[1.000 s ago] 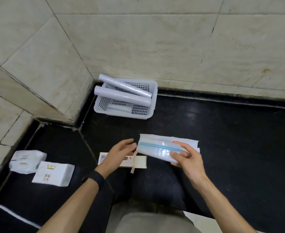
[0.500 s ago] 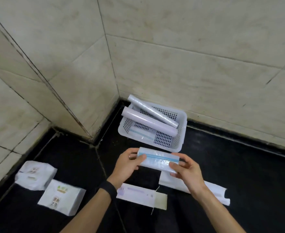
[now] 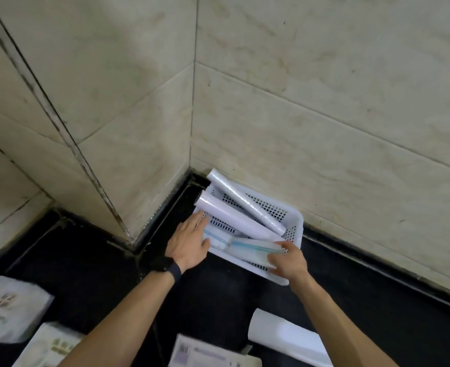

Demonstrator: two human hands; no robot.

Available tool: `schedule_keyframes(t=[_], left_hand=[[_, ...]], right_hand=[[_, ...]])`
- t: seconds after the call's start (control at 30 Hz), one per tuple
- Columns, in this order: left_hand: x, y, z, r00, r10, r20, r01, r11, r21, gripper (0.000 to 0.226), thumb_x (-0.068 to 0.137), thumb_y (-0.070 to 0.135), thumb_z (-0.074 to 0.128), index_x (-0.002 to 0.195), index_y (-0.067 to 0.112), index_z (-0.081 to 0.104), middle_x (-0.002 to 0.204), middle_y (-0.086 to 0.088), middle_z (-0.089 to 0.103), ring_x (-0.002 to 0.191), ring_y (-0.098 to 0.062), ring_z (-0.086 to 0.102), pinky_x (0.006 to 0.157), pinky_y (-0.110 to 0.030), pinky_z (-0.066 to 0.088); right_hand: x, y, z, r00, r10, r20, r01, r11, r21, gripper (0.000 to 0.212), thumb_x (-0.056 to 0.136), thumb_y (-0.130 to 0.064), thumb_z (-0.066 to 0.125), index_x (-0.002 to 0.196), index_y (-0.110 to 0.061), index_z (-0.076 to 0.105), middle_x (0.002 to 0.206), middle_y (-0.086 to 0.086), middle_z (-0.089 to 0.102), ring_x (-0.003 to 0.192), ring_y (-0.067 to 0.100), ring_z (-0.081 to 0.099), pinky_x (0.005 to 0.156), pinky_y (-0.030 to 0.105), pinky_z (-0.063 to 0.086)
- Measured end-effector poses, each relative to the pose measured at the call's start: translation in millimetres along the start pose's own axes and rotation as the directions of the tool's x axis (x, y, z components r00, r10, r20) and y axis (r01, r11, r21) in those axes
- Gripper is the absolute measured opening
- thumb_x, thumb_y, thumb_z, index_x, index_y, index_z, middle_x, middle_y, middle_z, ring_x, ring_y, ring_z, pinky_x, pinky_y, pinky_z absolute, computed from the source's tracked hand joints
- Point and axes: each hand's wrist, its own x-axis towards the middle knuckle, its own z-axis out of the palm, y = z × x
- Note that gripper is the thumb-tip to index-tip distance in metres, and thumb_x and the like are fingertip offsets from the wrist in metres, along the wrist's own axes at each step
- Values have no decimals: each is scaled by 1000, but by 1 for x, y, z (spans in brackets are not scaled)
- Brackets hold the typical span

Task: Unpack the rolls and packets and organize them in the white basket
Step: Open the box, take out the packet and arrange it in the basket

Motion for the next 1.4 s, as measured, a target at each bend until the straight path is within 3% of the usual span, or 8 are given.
schedule_keyframes(t=[0.17, 0.53, 0.77, 0.87, 0.93, 1.07, 1.17, 1.4], left_hand=[[6, -9, 12, 999, -11, 30, 8, 996, 93, 61, 101, 38, 38, 157, 21, 20, 166, 8, 4, 152, -11, -4, 122, -42, 7], [5, -14, 22, 996, -46, 76, 44, 998, 33, 59, 103, 41, 30, 157, 22, 17, 165, 14, -4, 148, -4, -17, 122, -42, 1], [9, -12, 12, 1000, -12, 11, 12, 997, -78, 47, 98, 34, 52, 142, 18, 48, 160, 5, 28, 151, -10, 8, 122, -33, 15], [10, -7, 2, 995, -76, -66, 60, 976, -210, 24, 91, 29, 65, 113, 27, 53, 135, 5, 47, 123, -15, 50, 93, -26, 45], [16, -3, -7, 976, -168, -138, 121, 948, -296, 29, 89, 32, 68, 109, 29, 48, 123, 4, 48, 97, -11, 56, 76, -25, 46], [43, -2, -22, 938, -314, -148, 206, 848, -489, 67, 83, 40, 74, 137, 27, 38, 131, 1, 45, 107, -18, 58, 94, -39, 51], [66, 0, -29, 914, -403, -47, 295, 739, -605, 86, 81, 41, 75, 151, 25, 28, 141, -4, 48, 123, -24, 54, 106, -48, 44], [88, 2, -30, 896, -422, 142, 405, 642, -651, 61, 94, 30, 60, 150, 23, 37, 137, -10, 56, 118, -31, 59, 104, -50, 47]], right_hand=[[12, -10, 20, 996, -74, 50, 89, 762, -641, 36, 84, -20, 51, 120, -14, 54, 100, 6, 62, 88, 26, 59, 73, 30, 45], [29, -3, 40, 982, -159, 102, 163, 441, -883, 28, 93, -17, 50, 116, -9, 64, 113, 11, 72, 102, 26, 70, 84, 33, 55], [15, -3, 25, 957, -249, 150, 246, 418, -874, 25, 93, -17, 51, 113, -11, 65, 111, 8, 71, 100, 26, 69, 78, 34, 54], [2, 6, 8, 938, -329, 113, 283, 533, -797, 30, 94, -37, 52, 114, -18, 63, 103, 6, 73, 90, 26, 70, 67, 32, 51], [2, 4, -3, 913, -405, 57, 331, 650, -684, 33, 92, -44, 52, 115, -24, 65, 98, 2, 75, 85, 26, 71, 67, 31, 53], [28, -17, -10, 857, -515, 15, 476, 781, -404, 34, 94, -39, 59, 125, -25, 63, 113, -5, 72, 94, 11, 67, 80, 21, 49], [61, -36, -4, 834, -547, 71, 529, 755, -387, 41, 97, -31, 60, 135, -16, 57, 130, 4, 64, 112, 21, 62, 92, 25, 46], [103, -54, 15, 834, -494, 245, 540, 639, -549, 35, 99, -31, 54, 132, -20, 55, 130, 9, 62, 113, 31, 59, 88, 41, 54]])
